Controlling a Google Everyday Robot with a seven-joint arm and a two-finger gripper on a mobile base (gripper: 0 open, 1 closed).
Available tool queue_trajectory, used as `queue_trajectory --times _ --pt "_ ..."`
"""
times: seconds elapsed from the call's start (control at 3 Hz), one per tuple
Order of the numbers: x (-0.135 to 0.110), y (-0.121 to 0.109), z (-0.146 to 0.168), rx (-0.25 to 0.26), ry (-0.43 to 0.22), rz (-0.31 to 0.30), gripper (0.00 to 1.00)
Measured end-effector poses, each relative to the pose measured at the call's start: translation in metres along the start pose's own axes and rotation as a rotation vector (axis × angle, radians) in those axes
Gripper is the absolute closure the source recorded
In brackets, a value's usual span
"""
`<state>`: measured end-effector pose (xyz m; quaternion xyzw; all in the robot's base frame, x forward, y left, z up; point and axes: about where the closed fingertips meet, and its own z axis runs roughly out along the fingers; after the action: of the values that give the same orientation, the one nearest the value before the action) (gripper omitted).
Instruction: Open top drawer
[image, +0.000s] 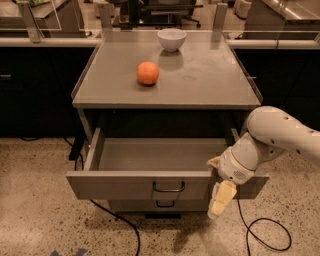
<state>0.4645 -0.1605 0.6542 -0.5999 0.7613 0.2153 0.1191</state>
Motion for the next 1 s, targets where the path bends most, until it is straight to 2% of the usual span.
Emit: queue_trajectory --times 0.67,1.0 --pt "0.001 0.003 0.002 -0.012 -0.001 0.002 0.0" --pt "0.003 0.013 0.003 -0.044 0.004 0.004 0.0"
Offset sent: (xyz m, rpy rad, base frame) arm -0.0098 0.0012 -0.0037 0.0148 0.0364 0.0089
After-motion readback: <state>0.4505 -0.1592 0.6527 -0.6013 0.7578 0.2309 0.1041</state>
